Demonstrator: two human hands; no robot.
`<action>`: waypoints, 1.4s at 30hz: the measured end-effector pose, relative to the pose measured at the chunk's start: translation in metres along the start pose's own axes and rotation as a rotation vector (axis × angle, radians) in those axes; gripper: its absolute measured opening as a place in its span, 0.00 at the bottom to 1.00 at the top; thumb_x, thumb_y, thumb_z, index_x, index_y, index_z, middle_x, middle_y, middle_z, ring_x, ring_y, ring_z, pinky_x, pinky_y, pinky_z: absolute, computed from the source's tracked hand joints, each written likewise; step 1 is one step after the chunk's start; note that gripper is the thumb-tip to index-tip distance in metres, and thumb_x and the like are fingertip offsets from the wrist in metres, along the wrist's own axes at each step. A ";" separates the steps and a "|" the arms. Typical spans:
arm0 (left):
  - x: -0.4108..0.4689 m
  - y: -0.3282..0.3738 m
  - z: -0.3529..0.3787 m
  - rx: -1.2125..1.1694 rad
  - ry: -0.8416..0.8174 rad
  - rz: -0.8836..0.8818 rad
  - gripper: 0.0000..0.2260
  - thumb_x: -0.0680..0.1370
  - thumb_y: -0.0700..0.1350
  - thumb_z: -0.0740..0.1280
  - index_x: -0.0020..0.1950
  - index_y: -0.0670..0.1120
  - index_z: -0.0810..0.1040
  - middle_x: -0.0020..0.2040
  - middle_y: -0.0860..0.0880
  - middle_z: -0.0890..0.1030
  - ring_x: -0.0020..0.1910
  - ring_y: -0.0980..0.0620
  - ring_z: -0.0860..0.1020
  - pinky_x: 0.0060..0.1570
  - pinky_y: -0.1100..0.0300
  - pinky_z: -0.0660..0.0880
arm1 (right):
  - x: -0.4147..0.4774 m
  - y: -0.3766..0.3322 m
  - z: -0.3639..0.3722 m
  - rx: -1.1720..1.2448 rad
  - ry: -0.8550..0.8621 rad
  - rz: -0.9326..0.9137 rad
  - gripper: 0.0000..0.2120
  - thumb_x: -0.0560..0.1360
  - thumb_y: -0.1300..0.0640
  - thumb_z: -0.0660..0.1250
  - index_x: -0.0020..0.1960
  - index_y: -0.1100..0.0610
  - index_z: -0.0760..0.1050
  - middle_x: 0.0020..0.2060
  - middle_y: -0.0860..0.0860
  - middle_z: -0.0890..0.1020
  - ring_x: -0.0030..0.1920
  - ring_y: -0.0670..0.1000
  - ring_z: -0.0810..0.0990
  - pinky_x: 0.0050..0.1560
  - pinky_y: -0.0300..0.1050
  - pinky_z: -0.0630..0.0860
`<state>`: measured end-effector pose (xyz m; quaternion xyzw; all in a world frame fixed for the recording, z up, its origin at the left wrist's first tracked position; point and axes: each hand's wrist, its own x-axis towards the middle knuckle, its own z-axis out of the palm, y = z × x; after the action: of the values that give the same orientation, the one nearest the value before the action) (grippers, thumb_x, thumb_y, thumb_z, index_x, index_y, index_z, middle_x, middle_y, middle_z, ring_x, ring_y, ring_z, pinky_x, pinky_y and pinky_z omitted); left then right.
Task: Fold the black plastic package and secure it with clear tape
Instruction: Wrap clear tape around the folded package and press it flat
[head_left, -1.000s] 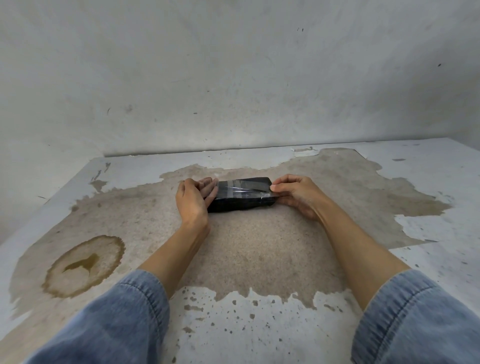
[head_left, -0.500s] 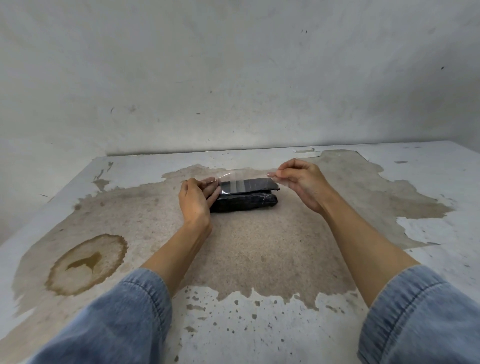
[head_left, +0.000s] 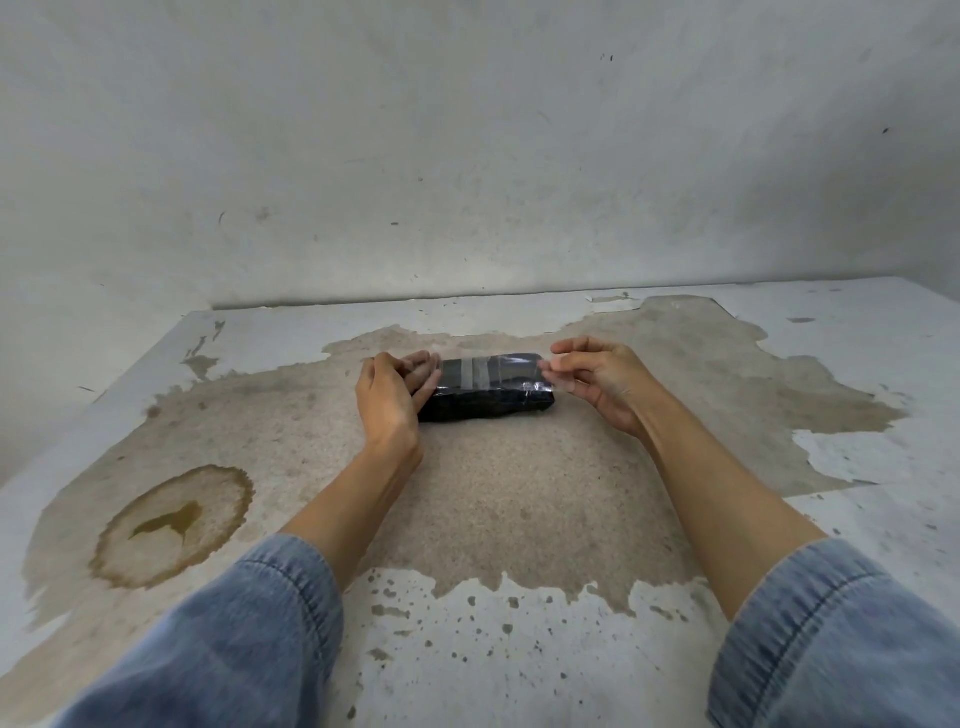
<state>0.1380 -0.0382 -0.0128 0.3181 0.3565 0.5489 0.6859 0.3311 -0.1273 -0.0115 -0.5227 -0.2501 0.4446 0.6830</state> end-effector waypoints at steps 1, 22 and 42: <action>0.000 0.000 0.000 0.004 -0.002 0.004 0.08 0.78 0.35 0.52 0.51 0.39 0.70 0.50 0.39 0.82 0.48 0.46 0.84 0.43 0.61 0.81 | -0.001 0.000 0.000 0.007 0.004 0.007 0.09 0.70 0.76 0.66 0.46 0.65 0.75 0.46 0.63 0.81 0.50 0.57 0.82 0.48 0.45 0.82; 0.001 0.000 0.000 -0.013 -0.012 -0.013 0.09 0.77 0.35 0.52 0.50 0.39 0.70 0.49 0.40 0.82 0.49 0.46 0.84 0.43 0.61 0.80 | 0.003 -0.005 0.001 -0.162 0.019 0.110 0.10 0.69 0.74 0.68 0.47 0.63 0.73 0.40 0.57 0.80 0.40 0.52 0.80 0.35 0.37 0.80; 0.000 -0.001 -0.001 -0.009 -0.017 0.000 0.08 0.77 0.35 0.52 0.47 0.40 0.70 0.48 0.40 0.82 0.49 0.46 0.84 0.44 0.61 0.81 | 0.005 -0.014 -0.005 -0.257 0.013 0.079 0.10 0.69 0.68 0.72 0.46 0.59 0.74 0.34 0.54 0.80 0.33 0.49 0.77 0.32 0.41 0.73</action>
<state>0.1381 -0.0386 -0.0140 0.3199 0.3482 0.5476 0.6904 0.3423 -0.1263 -0.0011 -0.6184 -0.2795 0.4321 0.5939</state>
